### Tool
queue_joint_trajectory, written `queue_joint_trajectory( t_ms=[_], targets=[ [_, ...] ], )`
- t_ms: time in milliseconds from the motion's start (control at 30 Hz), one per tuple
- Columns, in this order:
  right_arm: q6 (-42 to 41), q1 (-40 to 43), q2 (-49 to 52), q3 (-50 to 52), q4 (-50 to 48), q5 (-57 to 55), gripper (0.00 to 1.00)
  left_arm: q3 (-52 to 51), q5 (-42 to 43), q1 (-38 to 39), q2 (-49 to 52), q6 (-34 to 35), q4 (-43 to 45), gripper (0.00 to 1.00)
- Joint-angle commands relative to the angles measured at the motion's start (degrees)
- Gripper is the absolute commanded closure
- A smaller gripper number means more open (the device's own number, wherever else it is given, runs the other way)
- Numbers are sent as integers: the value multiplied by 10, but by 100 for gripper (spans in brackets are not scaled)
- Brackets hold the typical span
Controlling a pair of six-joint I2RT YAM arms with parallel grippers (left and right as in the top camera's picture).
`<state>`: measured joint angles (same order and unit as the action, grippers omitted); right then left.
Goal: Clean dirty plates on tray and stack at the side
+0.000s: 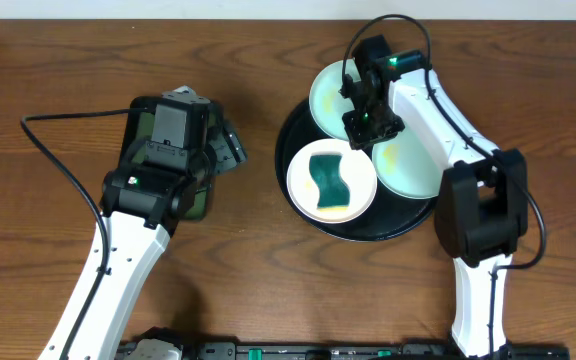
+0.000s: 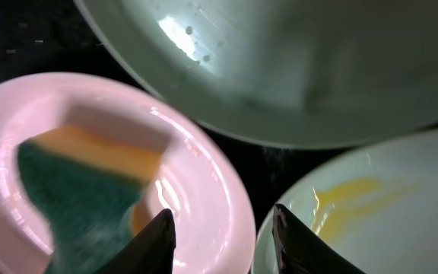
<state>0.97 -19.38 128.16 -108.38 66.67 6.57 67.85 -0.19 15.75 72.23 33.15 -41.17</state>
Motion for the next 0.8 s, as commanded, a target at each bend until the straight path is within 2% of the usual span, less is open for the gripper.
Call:
queue_joint_trajectory(
  t_ms=[0,300,767],
  targets=[
    [21,-8,23,-6,-3,-1,61,-2,-3,-2,2,-5,-2,23],
    [38,-10,40,-6,-7,-1,64,-2,2,-2,16,-3,-2,23],
    [38,-9,42,-6,-11,-26,66,-2,153,-2,61,-6,-2,24]
  ],
)
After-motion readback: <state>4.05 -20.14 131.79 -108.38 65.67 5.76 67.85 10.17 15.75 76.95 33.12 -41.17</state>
